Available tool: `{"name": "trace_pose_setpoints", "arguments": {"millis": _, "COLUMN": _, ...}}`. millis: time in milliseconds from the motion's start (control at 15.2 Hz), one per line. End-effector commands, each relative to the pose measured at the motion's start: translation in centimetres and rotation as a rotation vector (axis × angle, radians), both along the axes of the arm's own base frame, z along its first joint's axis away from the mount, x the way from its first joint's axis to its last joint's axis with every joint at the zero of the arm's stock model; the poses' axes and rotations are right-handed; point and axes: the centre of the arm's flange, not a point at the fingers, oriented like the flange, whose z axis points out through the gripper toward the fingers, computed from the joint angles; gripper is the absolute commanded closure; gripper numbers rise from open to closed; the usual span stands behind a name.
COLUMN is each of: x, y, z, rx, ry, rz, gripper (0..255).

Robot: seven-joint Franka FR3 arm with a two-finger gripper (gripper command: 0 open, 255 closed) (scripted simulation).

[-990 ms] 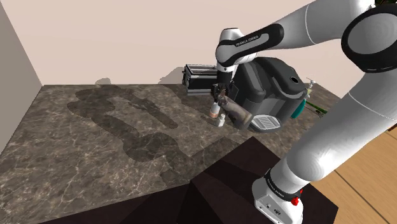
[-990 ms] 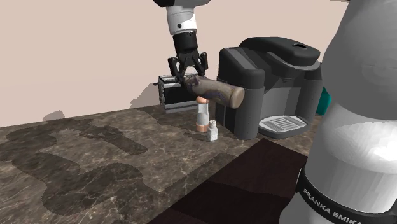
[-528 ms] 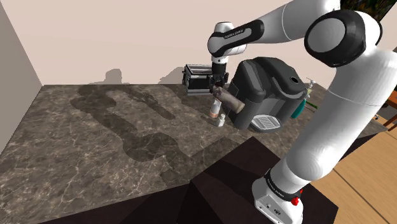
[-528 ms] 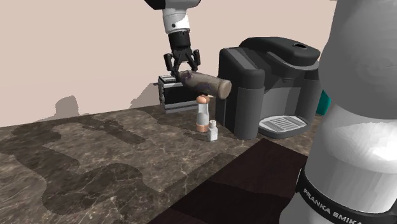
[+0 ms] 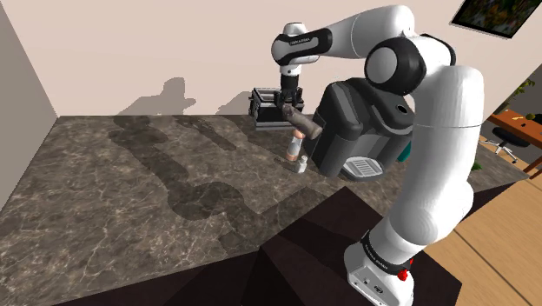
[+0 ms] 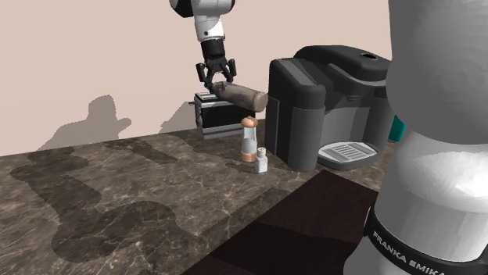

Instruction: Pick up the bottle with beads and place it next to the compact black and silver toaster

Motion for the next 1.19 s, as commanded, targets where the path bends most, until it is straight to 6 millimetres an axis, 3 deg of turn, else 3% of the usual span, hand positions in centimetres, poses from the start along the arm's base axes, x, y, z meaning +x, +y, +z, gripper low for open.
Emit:
{"name": "trace_pose_setpoints", "arguments": {"millis": 0, "x": 2.5, "y": -1.1, "z": 0.2, "rx": 0.0, "ry": -0.001, "rz": 0.001, "gripper": 255}}
{"name": "trace_pose_setpoints", "arguments": {"millis": 330, "x": 8.3, "y": -3.7, "z": 0.2, "rx": 0.0, "ry": -0.001, "rz": 0.001, "gripper": 255}}
{"name": "trace_pose_setpoints", "arguments": {"millis": 1122, "x": 8.3, "y": -3.7, "z": -6.1, "rx": 0.0, "ry": -0.001, "rz": 0.001, "gripper": 255}}
